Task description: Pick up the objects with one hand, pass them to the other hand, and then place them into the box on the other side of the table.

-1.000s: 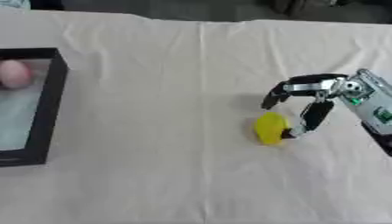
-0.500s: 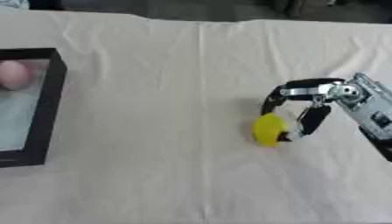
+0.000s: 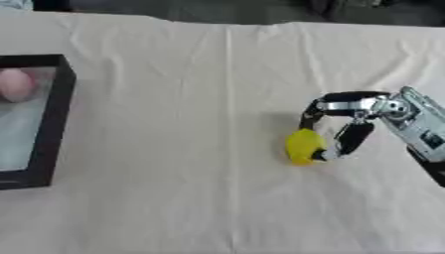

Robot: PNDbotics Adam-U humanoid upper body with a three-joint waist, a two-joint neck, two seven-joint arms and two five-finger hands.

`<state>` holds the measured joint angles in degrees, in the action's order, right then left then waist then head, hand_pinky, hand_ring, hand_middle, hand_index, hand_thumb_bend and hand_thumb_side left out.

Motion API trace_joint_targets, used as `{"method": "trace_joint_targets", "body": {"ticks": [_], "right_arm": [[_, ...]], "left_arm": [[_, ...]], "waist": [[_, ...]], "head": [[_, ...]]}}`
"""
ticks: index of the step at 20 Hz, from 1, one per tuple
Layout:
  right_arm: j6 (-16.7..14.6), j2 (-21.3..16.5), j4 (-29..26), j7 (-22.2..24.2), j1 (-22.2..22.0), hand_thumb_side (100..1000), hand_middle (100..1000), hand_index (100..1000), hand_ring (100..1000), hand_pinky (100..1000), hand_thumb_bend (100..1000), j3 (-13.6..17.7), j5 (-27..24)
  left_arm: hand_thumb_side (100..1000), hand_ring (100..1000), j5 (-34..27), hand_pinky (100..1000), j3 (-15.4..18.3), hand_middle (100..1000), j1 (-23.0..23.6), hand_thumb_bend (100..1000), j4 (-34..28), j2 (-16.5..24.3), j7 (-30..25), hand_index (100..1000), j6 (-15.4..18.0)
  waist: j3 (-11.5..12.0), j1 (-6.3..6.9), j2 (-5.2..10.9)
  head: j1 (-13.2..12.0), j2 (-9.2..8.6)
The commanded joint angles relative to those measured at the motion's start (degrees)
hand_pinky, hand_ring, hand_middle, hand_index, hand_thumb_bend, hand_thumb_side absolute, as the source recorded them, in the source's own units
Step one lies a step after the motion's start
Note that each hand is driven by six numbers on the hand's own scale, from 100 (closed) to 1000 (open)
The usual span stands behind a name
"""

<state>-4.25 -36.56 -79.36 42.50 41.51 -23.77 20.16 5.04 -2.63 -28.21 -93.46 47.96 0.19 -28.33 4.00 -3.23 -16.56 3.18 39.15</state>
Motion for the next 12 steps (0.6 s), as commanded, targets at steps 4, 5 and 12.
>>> {"method": "trace_joint_targets", "body": {"ticks": [4, 5, 12], "right_arm": [[1.2, -2.0, -2.0, -1.0, 0.5, 100, 460, 538, 718, 850, 316, 0.4, -1.3], [1.5, -2.1, -2.4, -1.2, 0.5, 100, 458, 535, 716, 850, 313, 0.6, -1.3], [3.8, -2.3, -5.1, -3.4, 0.2, 100, 432, 515, 701, 841, 273, 2.2, -2.8]], "left_arm": [[634, 722, -0.1, 673, 0.7, 763, -0.4, 263, -0.8, 1.5, -0.1, 794, 0.1], [634, 722, -0.1, 673, 0.7, 764, -0.4, 262, -0.8, 1.5, -0.1, 794, 0.1], [634, 730, -0.1, 673, 0.8, 764, -0.2, 260, -0.9, 1.6, -0.1, 793, 0.2]], "waist": [[0.0, 0.28, 0.95], [0.0, 0.29, 0.96], [-0.2, 0.41, 1.03]], "head": [[-0.1, -0.30], [-0.1, -0.31], [-0.2, -0.31]]}}
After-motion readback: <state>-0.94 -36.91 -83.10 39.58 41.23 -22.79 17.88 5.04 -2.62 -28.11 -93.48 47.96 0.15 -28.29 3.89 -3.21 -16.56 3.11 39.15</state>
